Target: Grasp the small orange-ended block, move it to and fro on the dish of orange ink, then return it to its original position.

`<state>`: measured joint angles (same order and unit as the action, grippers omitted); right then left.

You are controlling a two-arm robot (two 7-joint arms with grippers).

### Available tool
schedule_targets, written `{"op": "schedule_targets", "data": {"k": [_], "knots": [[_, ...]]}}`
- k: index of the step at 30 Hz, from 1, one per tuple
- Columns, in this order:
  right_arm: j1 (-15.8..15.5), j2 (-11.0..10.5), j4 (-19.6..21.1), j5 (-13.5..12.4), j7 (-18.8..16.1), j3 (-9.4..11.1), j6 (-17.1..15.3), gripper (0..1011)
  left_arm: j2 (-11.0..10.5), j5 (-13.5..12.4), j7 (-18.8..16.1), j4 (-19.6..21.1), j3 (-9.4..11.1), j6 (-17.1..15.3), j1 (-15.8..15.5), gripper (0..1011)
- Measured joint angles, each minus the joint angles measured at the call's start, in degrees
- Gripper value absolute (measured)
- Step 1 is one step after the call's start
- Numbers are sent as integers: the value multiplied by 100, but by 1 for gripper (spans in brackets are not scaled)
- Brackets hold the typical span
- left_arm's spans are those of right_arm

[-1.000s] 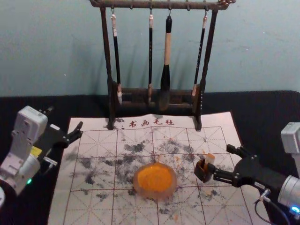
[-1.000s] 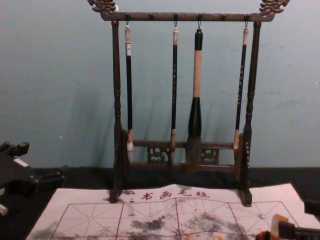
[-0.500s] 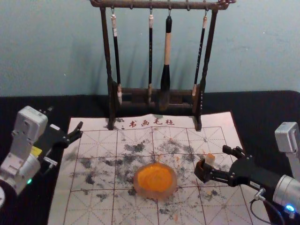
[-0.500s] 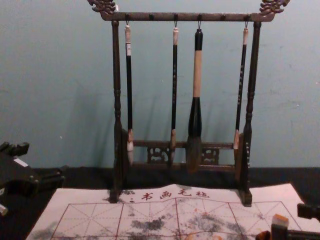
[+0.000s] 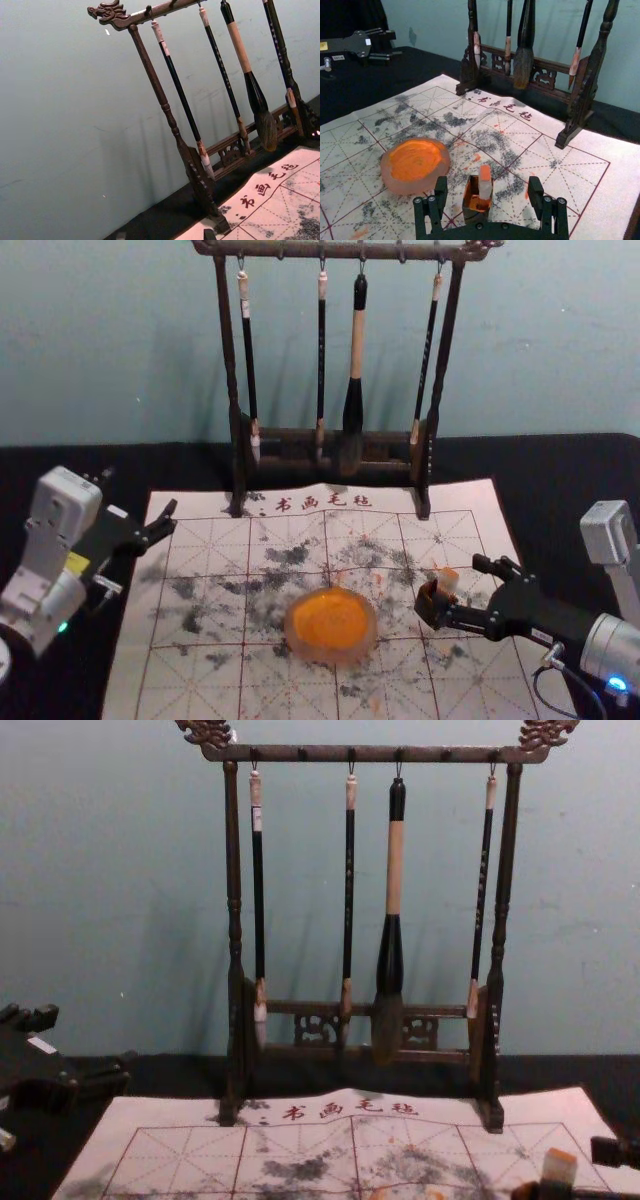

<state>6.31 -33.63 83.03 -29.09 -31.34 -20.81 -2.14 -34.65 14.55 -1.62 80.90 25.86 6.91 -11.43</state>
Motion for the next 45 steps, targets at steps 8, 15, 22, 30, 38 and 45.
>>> {"op": "schedule_targets", "data": {"k": [8,15,22,30,38,45], "knots": [[13,13,-13,3,17,-11,-6,1003,0,0,0,0,0,0,0,1001],[13,12,-13,3,17,-8,-6,1003,0,0,0,0,0,0,0,1001],[11,8,-12,3,15,-5,-6,985,0,0,0,0,0,0,0,1001],[10,5,-9,1,13,-5,-3,813,0,0,0,0,0,0,0,1001],[10,5,-9,-1,12,-5,-1,591,0,0,0,0,0,0,0,1001],[10,5,-9,-3,12,-5,-2,339,0,0,0,0,0,0,0,1001]]}}
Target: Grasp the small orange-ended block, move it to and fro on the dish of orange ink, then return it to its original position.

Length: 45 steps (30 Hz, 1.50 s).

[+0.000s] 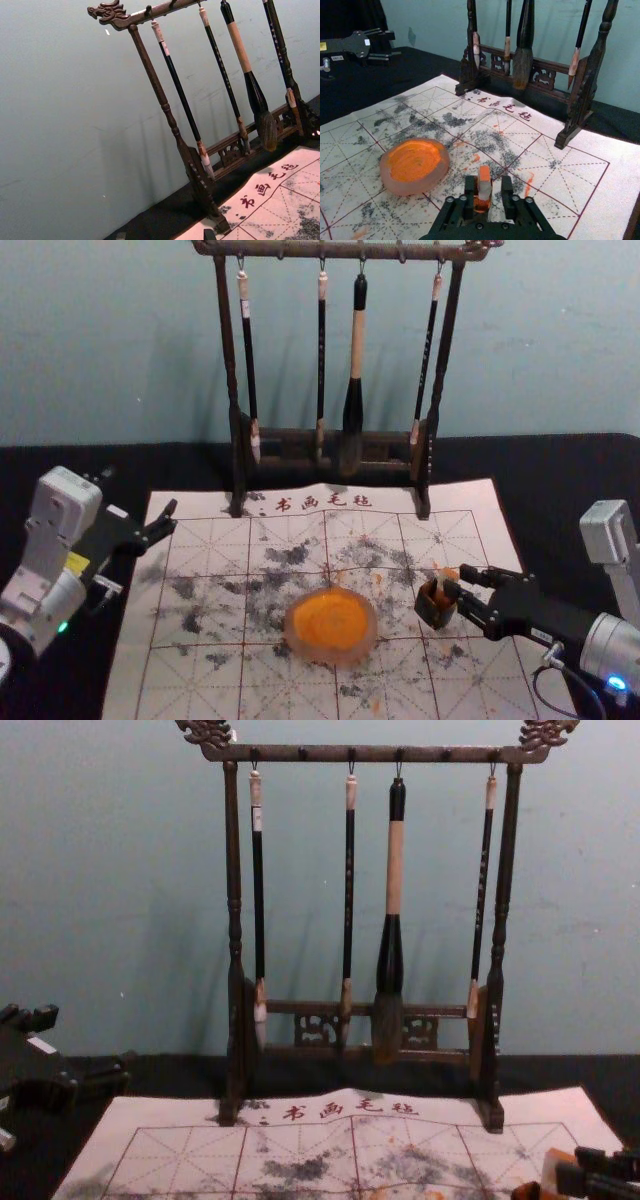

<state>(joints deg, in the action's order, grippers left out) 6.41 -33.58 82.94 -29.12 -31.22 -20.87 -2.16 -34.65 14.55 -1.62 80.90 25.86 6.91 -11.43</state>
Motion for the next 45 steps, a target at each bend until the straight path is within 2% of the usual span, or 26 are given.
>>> {"op": "schedule_targets", "data": {"k": [4,9,30,45], "knots": [[0,0,0,0,0,0,0,199,0,0,0,0,0,0,0,1002],[0,0,0,0,-1,0,0,88,0,0,0,0,0,0,0,1001],[-4,0,1,1,3,-1,0,84,0,0,0,0,0,0,0,1001],[-99,-38,167,37,21,27,87,83,0,0,0,0,0,0,0,1001]]}}
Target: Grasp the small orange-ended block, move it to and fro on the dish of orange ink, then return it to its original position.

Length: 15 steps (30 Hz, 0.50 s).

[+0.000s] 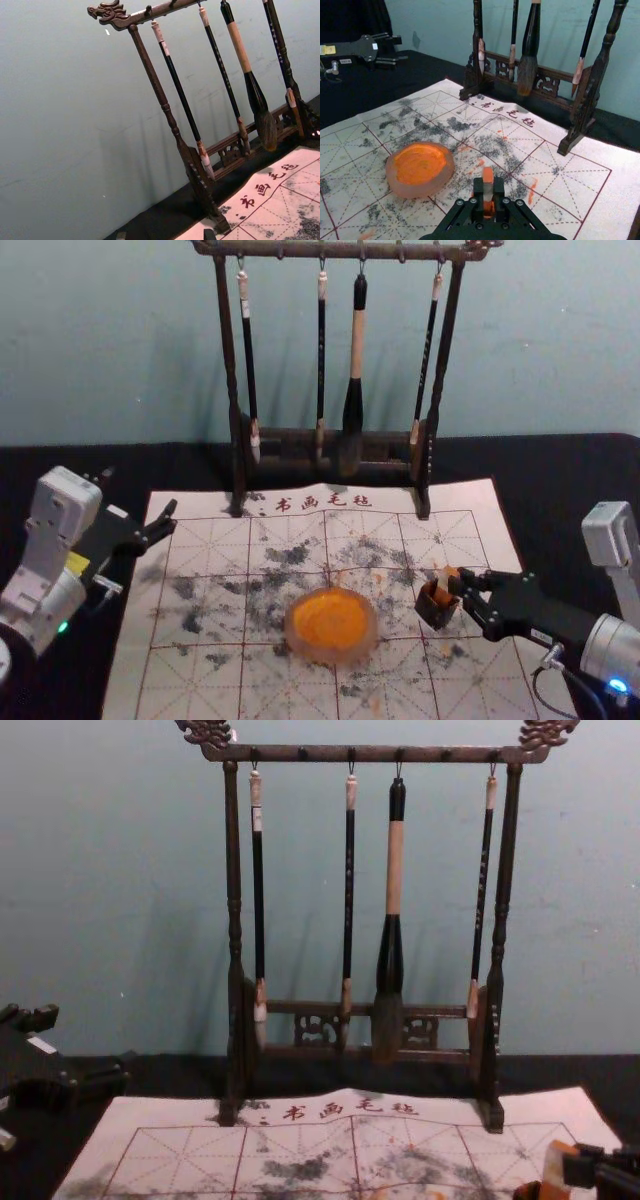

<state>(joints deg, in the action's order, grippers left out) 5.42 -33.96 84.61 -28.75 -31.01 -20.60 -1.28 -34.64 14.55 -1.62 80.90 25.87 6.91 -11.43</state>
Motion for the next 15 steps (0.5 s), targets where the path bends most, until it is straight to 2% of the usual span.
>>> {"op": "schedule_targets", "data": {"k": [10,15], "knots": [[-39,-60,150,-16,6,85,14,84,0,0,0,0,0,0,0,1001],[-110,-164,389,-84,13,195,14,84,0,0,0,0,0,0,1,1001]]}}
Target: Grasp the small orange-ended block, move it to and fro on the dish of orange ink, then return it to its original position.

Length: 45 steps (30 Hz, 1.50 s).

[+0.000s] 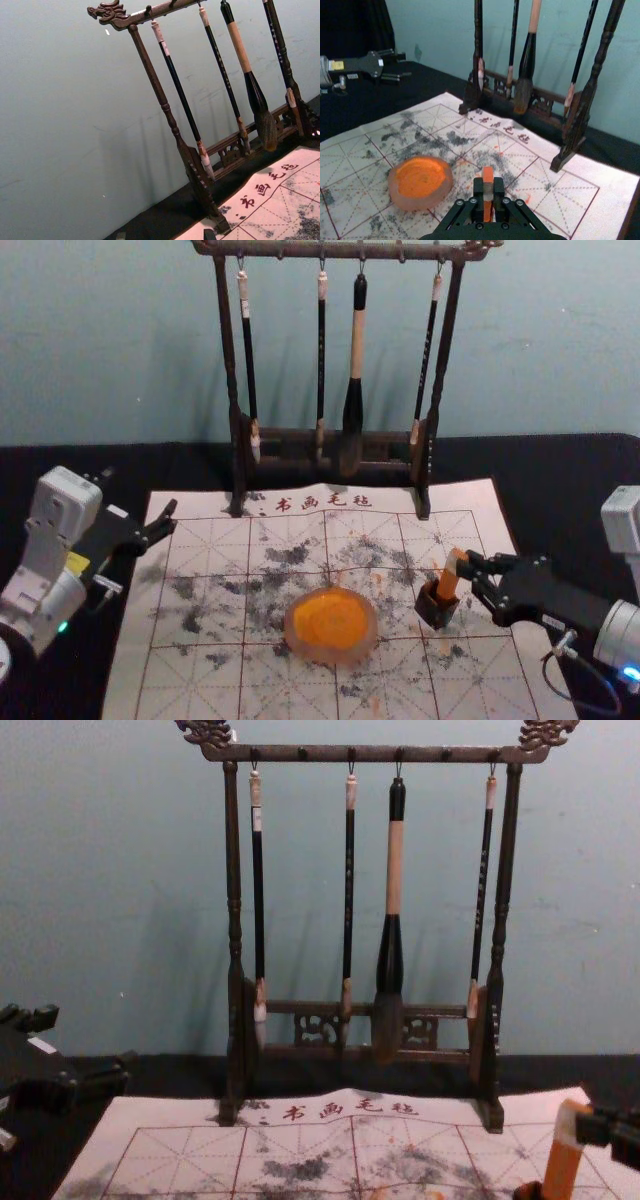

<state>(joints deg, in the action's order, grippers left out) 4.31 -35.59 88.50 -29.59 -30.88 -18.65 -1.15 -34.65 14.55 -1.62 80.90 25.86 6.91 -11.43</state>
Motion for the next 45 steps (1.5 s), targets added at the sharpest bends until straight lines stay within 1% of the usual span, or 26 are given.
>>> {"op": "schedule_targets", "data": {"k": [8,12,15,20,23,24,25,26,28,29,31,34,37,45], "knots": [[-54,-91,267,-92,20,138,25,84,0,0,0,0,0,0,0,1001],[-1,-101,325,-112,0,151,58,83,0,0,0,0,0,0,0,1001],[66,-95,323,-102,-42,116,75,83,0,0,0,0,0,0,0,1001],[243,-60,259,-1,-145,-51,95,84,0,0,0,0,0,0,0,1001],[353,-25,216,61,-224,-171,96,83,0,0,0,0,0,0,0,1001],[403,-6,193,94,-269,-242,96,84,0,0,0,0,0,0,0,1002],[403,-6,193,94,-269,-242,96,84,0,0,0,0,0,0,0,1001],[478,22,150,141,-342,-351,95,83,0,0,0,0,0,0,0,1001],[506,30,133,155,-366,-391,95,83,0,0,0,0,0,0,0,1001],[559,46,101,189,-422,-476,94,83,0,0,0,0,0,0,0,1001],[628,64,55,224,-500,-576,89,83,0,0,0,0,0,0,0,1001],[699,86,6,255,-581,-691,76,83,0,0,0,0,0,0,0,1001],[810,113,-80,292,-707,-855,55,83,0,0,0,0,0,0,0,1001],[984,168,-256,362,-875,-1130,46,84,0,0,0,0,0,0,0,1001]]}}
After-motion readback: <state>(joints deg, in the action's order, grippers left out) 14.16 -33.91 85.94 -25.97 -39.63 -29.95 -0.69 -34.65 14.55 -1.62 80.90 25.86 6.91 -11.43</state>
